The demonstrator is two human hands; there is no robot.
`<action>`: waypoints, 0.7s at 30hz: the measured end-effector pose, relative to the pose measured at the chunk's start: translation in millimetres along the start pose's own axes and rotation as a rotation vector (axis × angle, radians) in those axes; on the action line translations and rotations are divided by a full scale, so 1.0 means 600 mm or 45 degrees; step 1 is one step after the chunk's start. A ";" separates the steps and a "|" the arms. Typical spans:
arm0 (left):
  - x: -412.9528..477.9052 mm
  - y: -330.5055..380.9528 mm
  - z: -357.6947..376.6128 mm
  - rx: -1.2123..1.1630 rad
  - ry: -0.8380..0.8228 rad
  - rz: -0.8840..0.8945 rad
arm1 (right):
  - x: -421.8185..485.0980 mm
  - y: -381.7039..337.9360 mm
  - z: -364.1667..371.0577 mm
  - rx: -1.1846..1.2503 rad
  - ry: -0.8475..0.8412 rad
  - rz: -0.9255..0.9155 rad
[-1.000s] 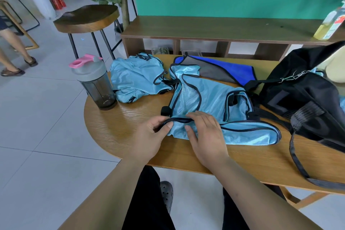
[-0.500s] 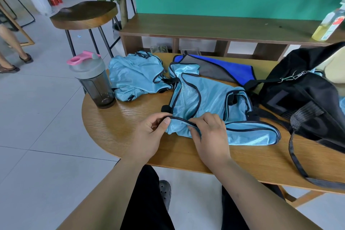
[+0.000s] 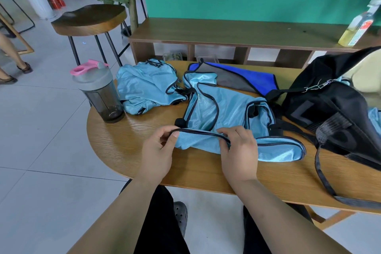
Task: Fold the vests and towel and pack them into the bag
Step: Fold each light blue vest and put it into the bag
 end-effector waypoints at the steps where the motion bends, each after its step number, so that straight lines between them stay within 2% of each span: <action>1: 0.001 -0.001 -0.004 -0.012 0.030 -0.006 | 0.000 0.006 -0.001 -0.033 0.017 0.039; 8: 0.002 -0.012 -0.025 0.010 0.188 -0.086 | 0.002 0.032 -0.015 -0.249 0.126 0.228; 15: 0.002 -0.008 -0.033 0.029 0.265 -0.104 | 0.033 0.108 -0.103 -0.307 0.146 0.212; 17: 0.002 -0.009 -0.034 0.028 0.284 -0.097 | 0.037 0.141 -0.133 -0.242 0.104 0.277; 21: -0.001 -0.014 -0.040 0.019 0.326 -0.135 | 0.027 0.197 -0.178 0.112 0.109 0.463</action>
Point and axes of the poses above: each hand's wrist, its own x-axis towards the middle knuckle, its own z-axis out of the palm, y = z × x, the point moved 9 cm from there along x, towards the middle knuckle, and after that the axes turned 2 degrees about -y, right-handed, at the moved point
